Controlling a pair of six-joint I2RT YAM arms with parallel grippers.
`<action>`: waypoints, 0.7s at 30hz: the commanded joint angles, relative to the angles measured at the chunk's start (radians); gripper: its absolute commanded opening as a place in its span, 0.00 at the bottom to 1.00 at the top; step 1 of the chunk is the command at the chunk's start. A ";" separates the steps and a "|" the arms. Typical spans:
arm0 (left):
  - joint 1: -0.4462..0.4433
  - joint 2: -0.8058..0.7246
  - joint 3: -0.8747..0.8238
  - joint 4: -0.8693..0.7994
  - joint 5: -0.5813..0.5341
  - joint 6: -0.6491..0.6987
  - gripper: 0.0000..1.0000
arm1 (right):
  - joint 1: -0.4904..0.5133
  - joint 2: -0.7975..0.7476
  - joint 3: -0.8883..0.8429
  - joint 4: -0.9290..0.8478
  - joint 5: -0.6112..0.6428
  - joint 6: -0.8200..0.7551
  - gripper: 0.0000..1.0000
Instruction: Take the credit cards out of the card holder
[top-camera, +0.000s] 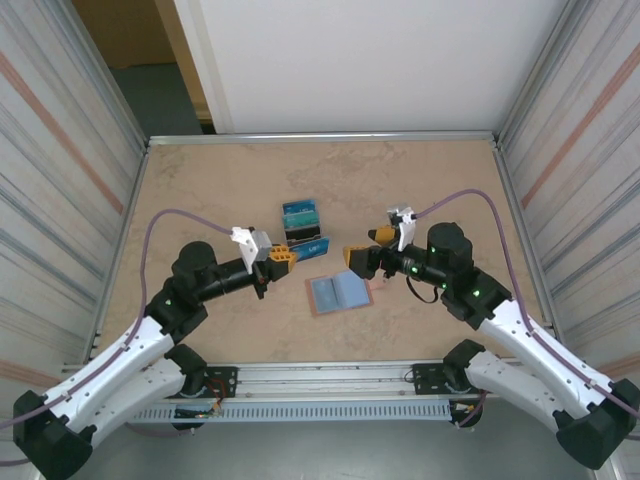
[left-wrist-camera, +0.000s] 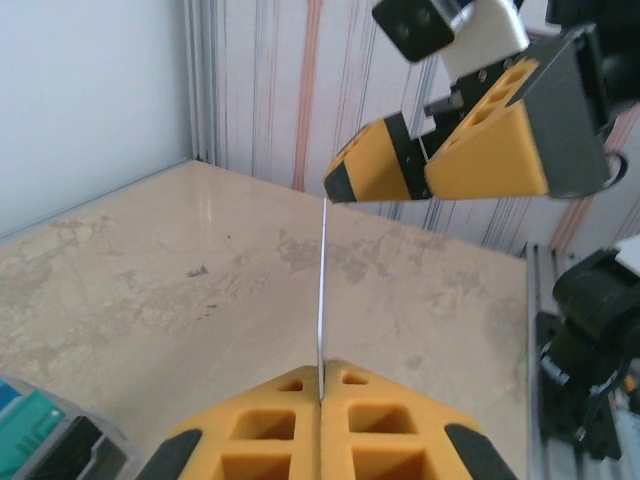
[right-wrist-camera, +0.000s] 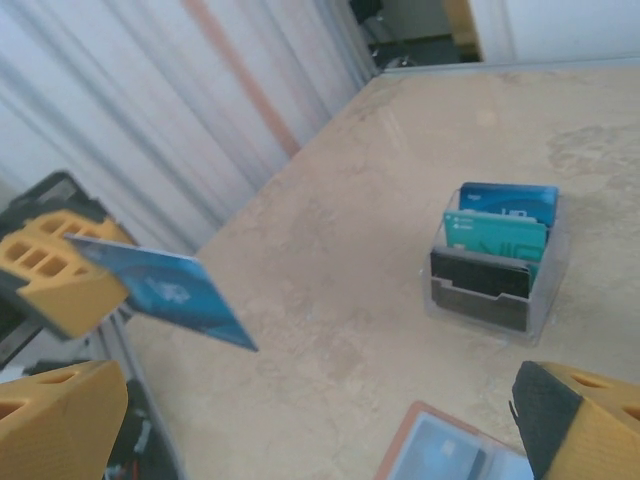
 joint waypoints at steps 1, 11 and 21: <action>-0.001 -0.005 -0.034 0.122 0.008 -0.145 0.00 | -0.007 0.013 -0.009 0.092 0.003 0.069 0.99; 0.025 0.065 -0.050 0.304 0.125 -0.322 0.00 | 0.016 0.124 0.009 0.273 -0.335 0.042 0.79; 0.026 0.126 -0.036 0.360 0.178 -0.381 0.00 | 0.036 0.243 0.062 0.317 -0.473 0.035 0.37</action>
